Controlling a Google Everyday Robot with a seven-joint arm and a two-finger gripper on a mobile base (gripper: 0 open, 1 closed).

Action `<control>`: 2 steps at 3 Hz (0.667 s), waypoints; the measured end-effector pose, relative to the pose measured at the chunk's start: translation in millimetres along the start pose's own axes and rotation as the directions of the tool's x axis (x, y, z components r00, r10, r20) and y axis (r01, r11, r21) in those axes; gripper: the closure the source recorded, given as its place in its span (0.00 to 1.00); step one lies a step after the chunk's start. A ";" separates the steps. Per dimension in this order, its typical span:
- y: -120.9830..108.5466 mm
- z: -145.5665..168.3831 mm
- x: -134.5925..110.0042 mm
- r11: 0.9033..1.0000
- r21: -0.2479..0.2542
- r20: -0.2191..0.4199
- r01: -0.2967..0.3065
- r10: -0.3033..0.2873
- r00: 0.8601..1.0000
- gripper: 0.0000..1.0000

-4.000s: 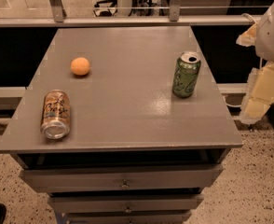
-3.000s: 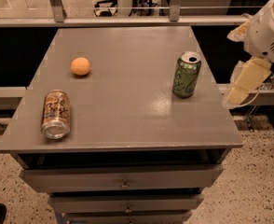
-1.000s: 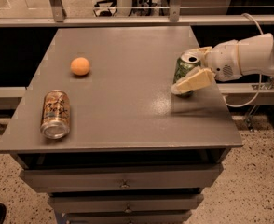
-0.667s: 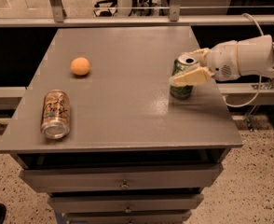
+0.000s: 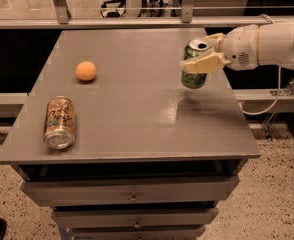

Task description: Move green can near orange

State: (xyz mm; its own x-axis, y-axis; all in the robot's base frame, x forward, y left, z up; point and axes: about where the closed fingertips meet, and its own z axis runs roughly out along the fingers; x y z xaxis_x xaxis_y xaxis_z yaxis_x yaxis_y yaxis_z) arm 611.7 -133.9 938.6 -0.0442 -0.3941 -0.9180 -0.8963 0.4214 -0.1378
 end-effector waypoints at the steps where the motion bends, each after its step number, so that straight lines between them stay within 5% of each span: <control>1: 5.0 7.4 -3.8 1.000 -0.003 0.011 0.003 -0.003 1.000 1.00; 2: 8.3 72.9 -19.4 0.999 -0.040 0.067 0.009 -0.006 0.998 1.00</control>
Offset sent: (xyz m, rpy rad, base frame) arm 0.0430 0.1143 -0.0167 0.1026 -0.0369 0.0790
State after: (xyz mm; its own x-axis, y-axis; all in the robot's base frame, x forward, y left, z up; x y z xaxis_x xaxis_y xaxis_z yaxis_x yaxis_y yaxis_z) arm 637.3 -63.3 928.2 -0.0090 -0.3412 -0.9399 -0.9136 0.3849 -0.1310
